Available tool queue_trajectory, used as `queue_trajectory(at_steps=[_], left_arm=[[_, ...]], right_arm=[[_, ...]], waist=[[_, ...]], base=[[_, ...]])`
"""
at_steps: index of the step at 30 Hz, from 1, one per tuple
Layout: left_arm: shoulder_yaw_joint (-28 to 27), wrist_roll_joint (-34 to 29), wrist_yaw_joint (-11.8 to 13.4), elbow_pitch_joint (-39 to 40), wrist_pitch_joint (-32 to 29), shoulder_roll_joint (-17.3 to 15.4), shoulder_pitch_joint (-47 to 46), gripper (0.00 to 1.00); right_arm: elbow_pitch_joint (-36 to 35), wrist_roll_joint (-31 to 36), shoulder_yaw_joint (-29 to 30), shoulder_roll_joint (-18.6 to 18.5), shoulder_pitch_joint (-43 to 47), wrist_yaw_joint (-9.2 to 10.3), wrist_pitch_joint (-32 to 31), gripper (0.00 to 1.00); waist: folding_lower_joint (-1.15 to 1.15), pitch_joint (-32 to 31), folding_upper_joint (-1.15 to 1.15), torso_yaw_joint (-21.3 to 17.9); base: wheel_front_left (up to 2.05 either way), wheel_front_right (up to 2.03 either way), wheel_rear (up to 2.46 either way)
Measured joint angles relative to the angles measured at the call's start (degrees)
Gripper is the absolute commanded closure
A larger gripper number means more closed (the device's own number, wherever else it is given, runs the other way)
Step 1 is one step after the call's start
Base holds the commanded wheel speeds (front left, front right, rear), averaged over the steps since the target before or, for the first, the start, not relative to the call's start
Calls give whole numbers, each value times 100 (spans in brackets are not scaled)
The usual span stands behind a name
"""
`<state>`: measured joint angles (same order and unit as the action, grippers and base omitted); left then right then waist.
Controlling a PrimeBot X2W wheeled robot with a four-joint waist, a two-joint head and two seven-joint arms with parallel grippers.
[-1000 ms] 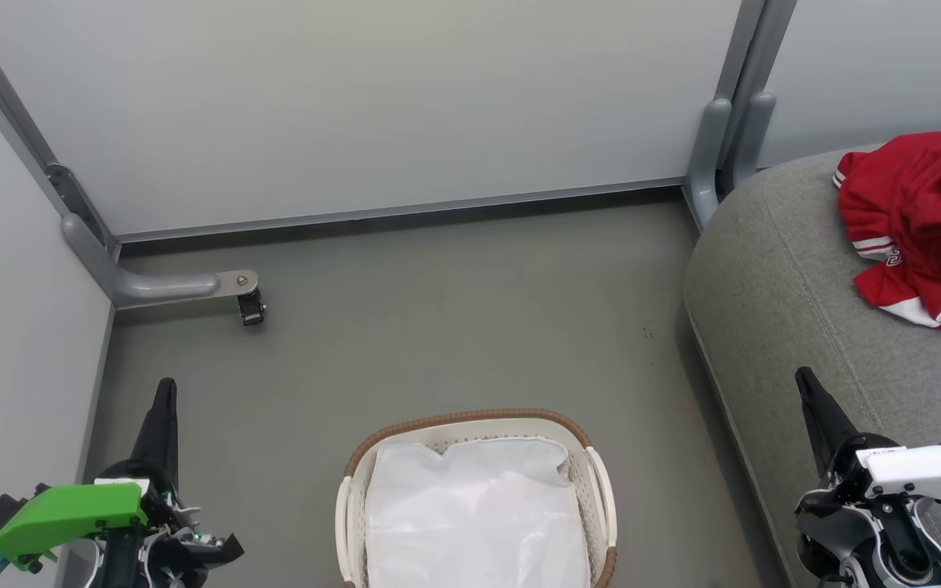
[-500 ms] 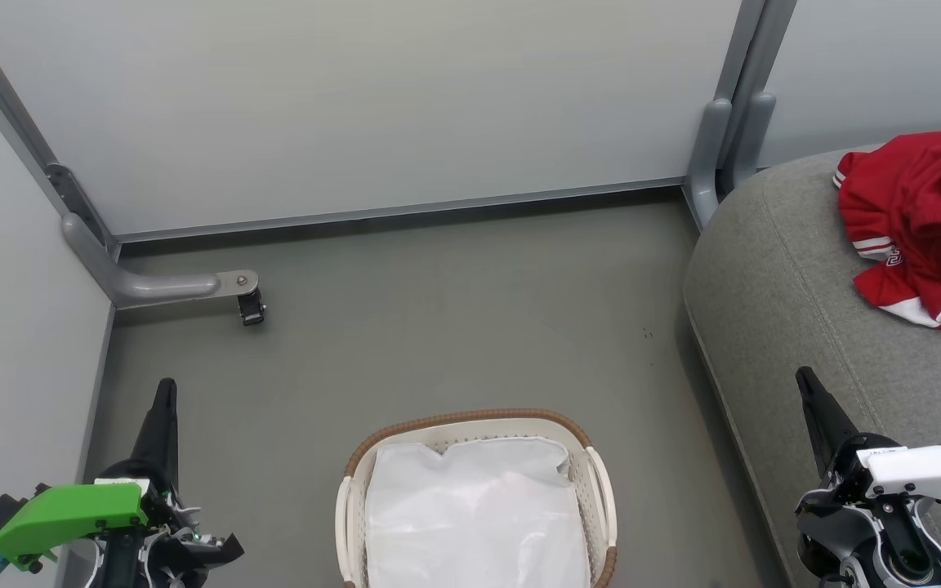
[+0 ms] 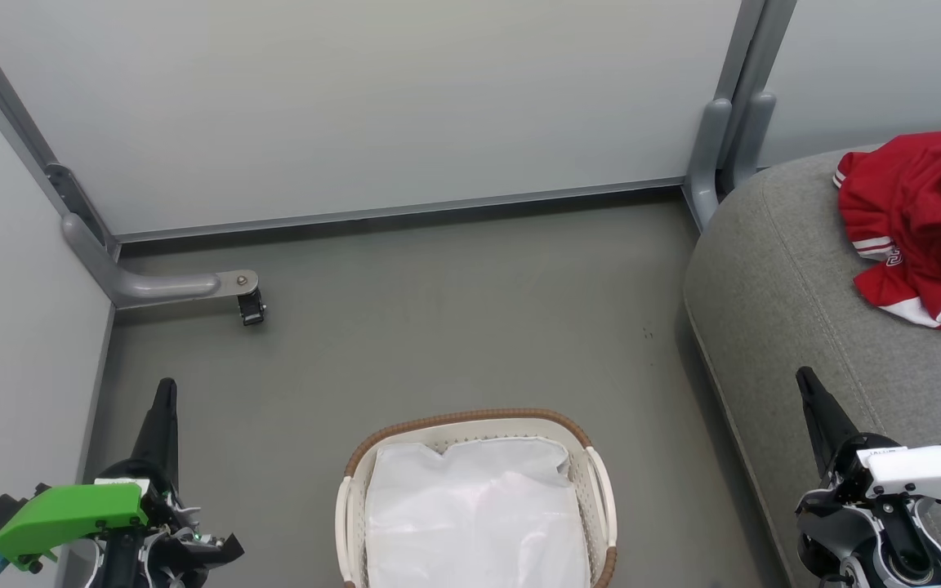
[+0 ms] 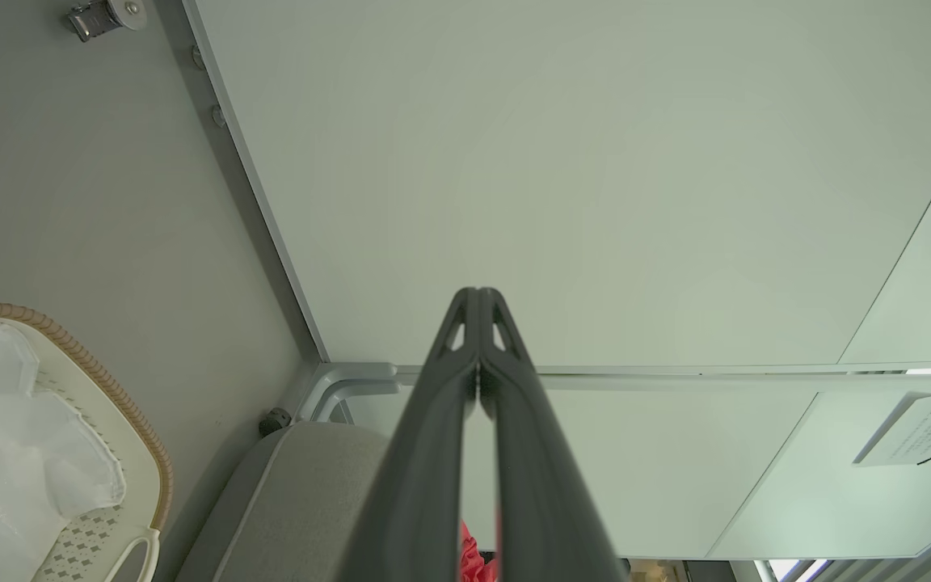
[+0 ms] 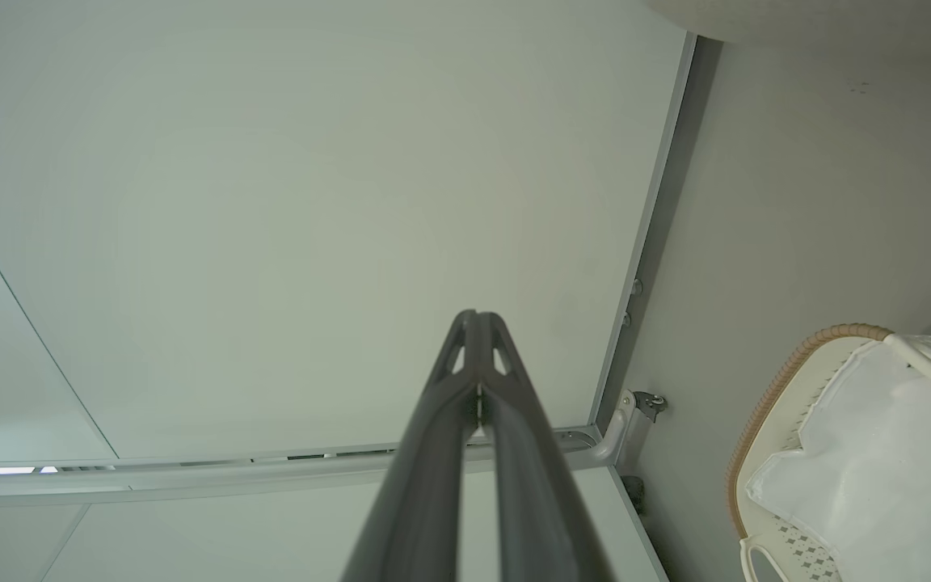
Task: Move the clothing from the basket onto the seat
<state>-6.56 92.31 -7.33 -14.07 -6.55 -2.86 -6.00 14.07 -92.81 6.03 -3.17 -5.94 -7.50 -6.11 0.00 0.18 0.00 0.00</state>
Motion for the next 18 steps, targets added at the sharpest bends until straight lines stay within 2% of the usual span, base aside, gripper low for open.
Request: queue_trajectory(at_steps=[18], left_arm=[[0,0,-3,1,0,1,0,100]], right_arm=[[0,3,14,9,-1,1,-11,100]], waist=[[0,0,0,0]], base=[[0,0,0]])
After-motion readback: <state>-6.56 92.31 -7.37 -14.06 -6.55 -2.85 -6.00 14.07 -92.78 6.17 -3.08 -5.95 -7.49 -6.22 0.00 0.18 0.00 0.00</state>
